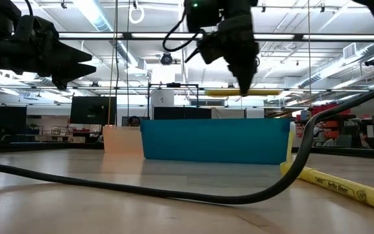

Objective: Pick & Place Markers
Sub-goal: Put the yellow highlighter into the blue bin

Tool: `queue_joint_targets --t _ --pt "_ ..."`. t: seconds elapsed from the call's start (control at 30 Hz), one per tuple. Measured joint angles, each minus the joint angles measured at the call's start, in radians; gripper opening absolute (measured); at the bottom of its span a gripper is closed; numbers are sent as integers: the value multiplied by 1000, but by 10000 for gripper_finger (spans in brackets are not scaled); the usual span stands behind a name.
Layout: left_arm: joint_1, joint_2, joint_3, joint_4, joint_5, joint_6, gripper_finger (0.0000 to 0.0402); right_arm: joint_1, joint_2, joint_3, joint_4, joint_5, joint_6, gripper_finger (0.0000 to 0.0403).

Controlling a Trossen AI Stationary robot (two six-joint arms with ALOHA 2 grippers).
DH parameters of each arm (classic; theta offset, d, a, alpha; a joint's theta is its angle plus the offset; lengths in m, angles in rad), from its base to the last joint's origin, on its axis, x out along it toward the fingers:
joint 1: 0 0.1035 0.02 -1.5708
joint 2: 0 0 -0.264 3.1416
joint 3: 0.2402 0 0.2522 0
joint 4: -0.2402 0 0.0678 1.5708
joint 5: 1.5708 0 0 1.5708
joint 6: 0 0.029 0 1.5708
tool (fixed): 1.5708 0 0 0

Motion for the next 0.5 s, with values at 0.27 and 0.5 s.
queue_joint_targets --t 0.27,0.5 --pt "0 0 0 0 0 0 222 -57 121 207 -73 3 -65 18" --pt "0 0 0 0 0 0 222 -86 158 284 -100 12 -91 18"
